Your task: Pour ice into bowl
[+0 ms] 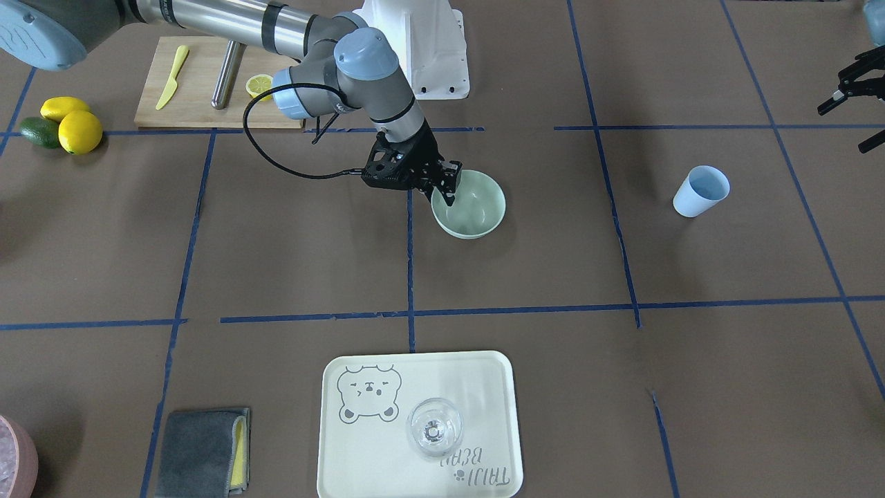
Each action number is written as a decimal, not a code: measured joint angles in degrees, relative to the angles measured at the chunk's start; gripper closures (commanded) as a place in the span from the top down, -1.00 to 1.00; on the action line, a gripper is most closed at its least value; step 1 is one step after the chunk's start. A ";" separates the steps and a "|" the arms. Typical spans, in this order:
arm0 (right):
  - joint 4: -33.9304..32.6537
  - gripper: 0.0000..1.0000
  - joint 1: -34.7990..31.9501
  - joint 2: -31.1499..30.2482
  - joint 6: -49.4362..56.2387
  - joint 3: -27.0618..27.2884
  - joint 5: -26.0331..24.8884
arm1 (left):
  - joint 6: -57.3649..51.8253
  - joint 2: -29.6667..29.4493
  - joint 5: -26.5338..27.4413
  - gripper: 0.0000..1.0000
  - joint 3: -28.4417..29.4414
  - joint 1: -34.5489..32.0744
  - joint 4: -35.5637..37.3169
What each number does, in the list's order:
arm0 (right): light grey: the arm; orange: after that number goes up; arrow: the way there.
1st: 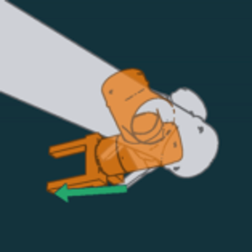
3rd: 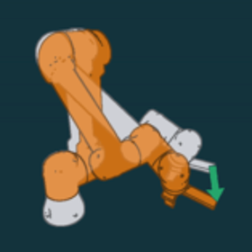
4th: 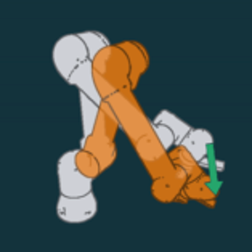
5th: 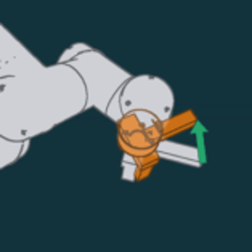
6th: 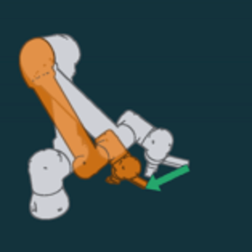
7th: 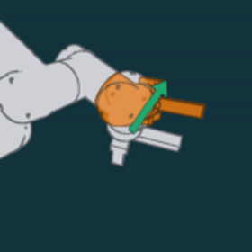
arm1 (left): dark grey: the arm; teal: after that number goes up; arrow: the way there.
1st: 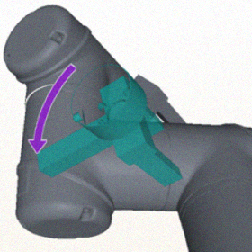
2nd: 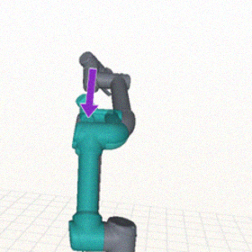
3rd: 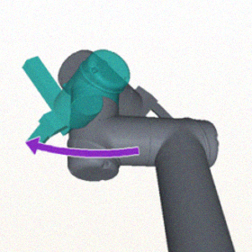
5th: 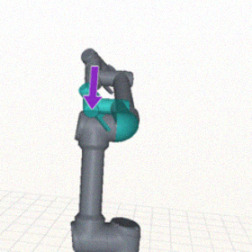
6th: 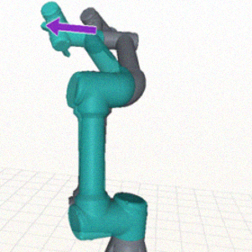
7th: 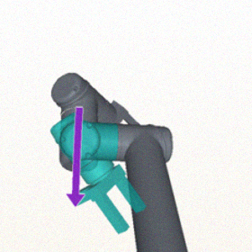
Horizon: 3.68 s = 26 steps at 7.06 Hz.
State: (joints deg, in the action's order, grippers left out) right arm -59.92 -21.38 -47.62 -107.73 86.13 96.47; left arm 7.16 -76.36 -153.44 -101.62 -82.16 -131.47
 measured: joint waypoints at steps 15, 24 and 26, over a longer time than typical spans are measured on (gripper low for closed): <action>0.59 1.00 -18.63 -14.02 2.63 14.73 21.90 | 72.72 17.61 121.06 0.99 -0.68 84.04 -35.09; 0.59 1.00 -18.69 -14.97 2.62 15.63 21.92 | 76.55 5.14 138.80 0.99 14.07 85.79 -30.50; 0.60 1.00 -18.69 -15.09 2.62 15.65 21.92 | 76.38 4.59 137.25 0.99 14.61 82.62 -30.40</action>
State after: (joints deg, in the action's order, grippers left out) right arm -59.33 -40.07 -62.71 -105.12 101.78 118.39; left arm 83.54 -71.77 -16.19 -87.01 0.46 -161.87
